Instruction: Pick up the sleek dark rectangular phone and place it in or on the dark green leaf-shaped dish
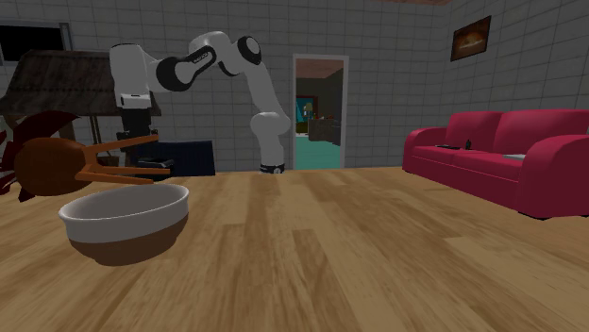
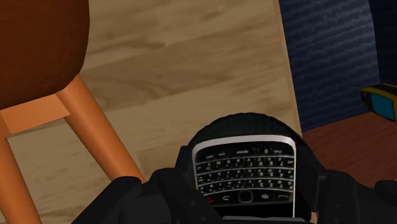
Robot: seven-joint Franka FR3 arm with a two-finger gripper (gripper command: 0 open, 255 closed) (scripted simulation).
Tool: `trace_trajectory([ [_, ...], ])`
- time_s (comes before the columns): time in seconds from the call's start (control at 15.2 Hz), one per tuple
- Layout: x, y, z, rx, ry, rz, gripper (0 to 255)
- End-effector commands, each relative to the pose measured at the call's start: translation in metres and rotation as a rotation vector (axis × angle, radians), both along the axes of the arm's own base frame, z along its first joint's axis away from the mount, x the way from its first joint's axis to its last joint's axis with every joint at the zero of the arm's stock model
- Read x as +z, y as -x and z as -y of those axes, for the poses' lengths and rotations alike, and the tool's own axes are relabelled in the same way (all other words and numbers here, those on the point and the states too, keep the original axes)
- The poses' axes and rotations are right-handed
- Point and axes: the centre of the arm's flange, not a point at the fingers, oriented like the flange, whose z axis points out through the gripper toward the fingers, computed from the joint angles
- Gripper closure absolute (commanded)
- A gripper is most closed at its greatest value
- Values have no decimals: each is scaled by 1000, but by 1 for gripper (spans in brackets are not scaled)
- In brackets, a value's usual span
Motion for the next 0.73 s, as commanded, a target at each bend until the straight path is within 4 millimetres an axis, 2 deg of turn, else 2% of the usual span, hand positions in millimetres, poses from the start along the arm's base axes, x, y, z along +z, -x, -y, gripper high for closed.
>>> trace_trajectory([
  [0.0, -2, 0, 0, 0, 0, 0, 255],
  [0.33, -2, 0, 0, 0, 0, 0, 255],
  [0.4, -2, 0, 0, 0, 0, 0, 0],
  [0.66, -2, 0, 0, 0, 0, 0, 0],
])
